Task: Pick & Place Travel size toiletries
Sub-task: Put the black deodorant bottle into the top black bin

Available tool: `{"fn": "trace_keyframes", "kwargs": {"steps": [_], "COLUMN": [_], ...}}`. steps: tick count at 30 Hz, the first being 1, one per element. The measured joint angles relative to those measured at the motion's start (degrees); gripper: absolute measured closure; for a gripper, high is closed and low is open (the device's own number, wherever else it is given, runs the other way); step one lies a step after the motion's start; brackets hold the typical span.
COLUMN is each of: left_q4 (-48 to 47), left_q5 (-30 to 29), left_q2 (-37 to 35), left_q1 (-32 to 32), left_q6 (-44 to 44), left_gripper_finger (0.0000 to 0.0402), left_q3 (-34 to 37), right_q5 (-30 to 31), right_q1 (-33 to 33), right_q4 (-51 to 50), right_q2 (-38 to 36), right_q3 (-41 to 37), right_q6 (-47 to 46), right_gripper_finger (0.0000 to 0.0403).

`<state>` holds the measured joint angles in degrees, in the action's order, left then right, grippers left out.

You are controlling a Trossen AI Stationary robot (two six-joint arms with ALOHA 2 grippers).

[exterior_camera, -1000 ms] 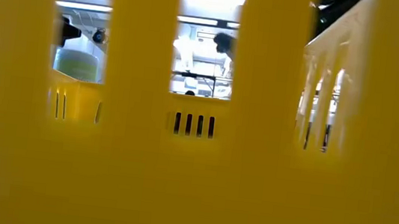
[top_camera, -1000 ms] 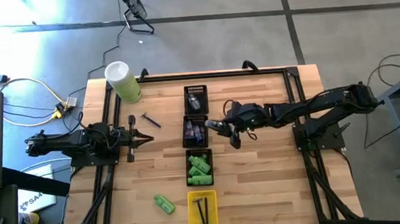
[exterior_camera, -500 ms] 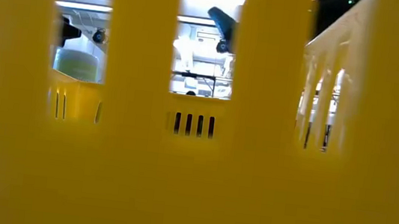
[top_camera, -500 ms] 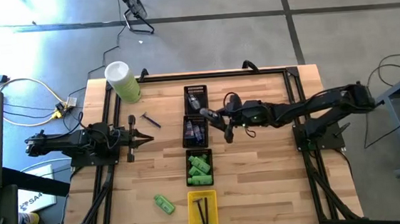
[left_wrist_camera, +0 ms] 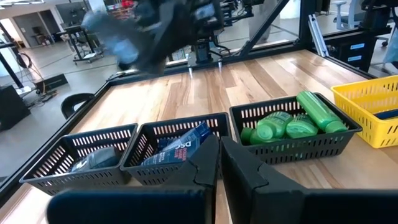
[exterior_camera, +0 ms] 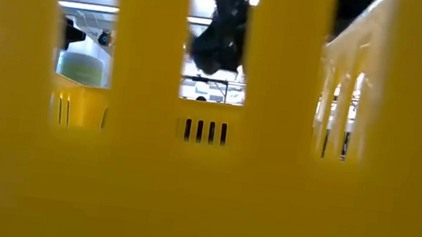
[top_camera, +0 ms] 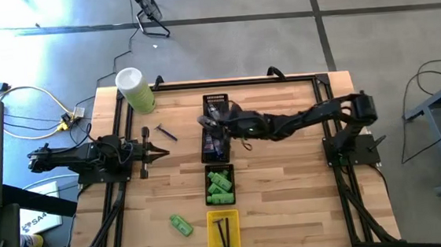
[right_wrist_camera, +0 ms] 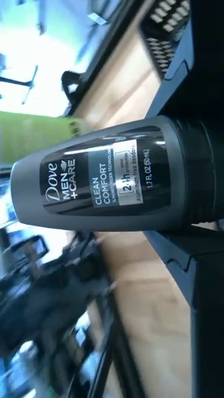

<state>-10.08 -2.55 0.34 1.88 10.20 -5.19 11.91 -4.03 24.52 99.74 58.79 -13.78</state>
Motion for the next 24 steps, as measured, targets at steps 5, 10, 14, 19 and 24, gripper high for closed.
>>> {"fn": "trace_keyframes", "kwargs": {"steps": [5,10,14,19,24], "left_q4": [-0.2,-0.3,-0.3,-0.4,-0.4], "left_q5": [0.1,0.1,0.1,0.1,0.0], "left_q2": [0.0,0.0,0.0,0.0,0.0], "left_q1": [0.0,0.0,0.0,0.0,0.0], "left_q6": [0.0,0.0,0.0,0.0,0.0], "left_gripper_finger": [0.0387,0.0387,0.0387,0.0387,0.0387], "left_q3": [0.0,0.0,0.0,0.0,0.0], "right_q5": [0.0,0.7,1.7,1.8,1.7], "right_q1": [-2.5,-4.9,-6.9,-8.8,-9.8], "right_q4": [-9.5,-13.9,-15.0,-16.6,-18.7], "right_q2": [4.8,7.6,8.8,10.8,10.7], "right_q3": [7.6,10.7,10.8,10.7,10.7], "right_q6": [-3.9,-5.1,-7.3,-9.1,-10.6], "right_gripper_finger": [0.0188,0.0188,0.0188,0.0188,0.0188]}}
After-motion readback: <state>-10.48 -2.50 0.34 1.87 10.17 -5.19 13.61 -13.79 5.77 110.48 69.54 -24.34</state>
